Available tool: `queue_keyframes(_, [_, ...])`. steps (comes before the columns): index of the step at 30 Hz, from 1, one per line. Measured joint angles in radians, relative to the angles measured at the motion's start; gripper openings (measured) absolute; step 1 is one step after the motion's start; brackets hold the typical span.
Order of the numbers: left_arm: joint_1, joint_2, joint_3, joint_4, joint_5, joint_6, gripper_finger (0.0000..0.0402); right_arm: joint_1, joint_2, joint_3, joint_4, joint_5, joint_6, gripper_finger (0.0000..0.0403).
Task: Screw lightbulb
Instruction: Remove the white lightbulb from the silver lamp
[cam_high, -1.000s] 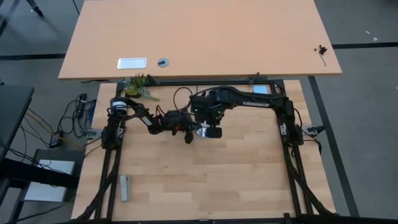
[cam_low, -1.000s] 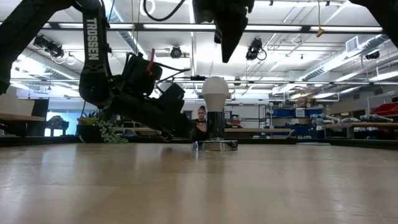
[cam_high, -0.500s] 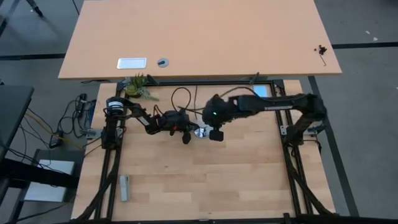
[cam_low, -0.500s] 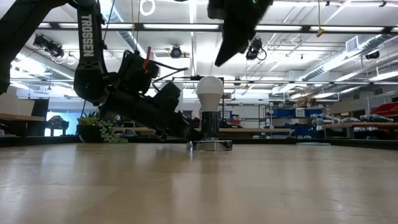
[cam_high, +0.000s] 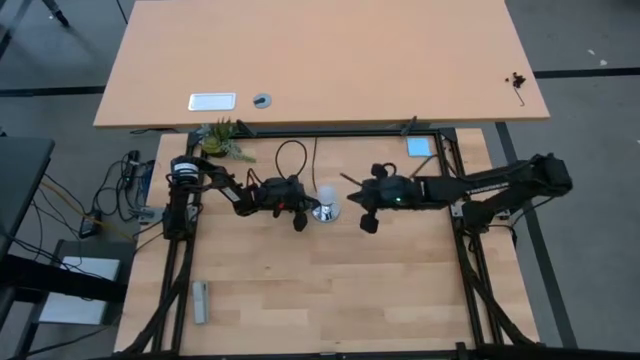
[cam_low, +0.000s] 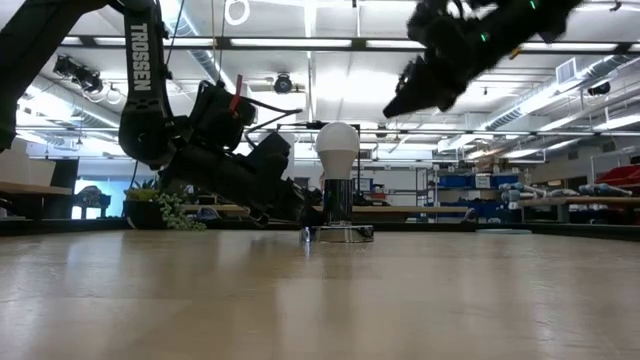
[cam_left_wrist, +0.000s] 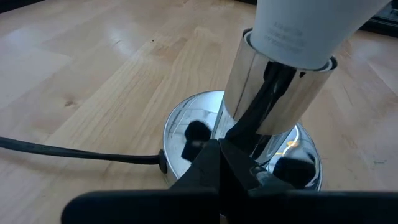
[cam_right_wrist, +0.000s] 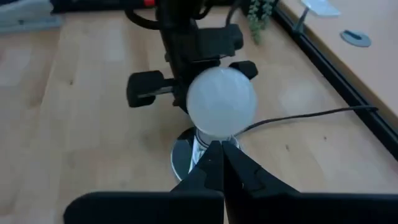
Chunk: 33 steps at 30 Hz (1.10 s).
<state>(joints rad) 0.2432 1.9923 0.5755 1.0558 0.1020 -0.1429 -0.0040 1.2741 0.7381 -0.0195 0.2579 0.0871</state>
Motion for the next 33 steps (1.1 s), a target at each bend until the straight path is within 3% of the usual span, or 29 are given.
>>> queue_keyframes(6, [-0.001,-0.002,0.001,-0.007,0.005,0.025,0.0,-0.019,0.024,-0.242,0.451,-0.07,0.0,0.0002])
queue_keyframes(12, [-0.002,-0.002,0.001,-0.005,0.007,0.051,0.0,-0.024,0.077,-0.339,0.678,-0.072,0.0,0.0006])
queue_keyframes(18, [-0.002,-0.028,0.0,-0.04,0.049,0.066,0.0,-0.024,0.082,-0.354,0.706,-0.072,-0.003,0.0009])
queue_keyframes(33, [-0.003,-0.239,-0.001,-0.321,0.05,0.139,0.0,-0.024,0.082,-0.403,0.724,-0.076,-0.008,0.0006])
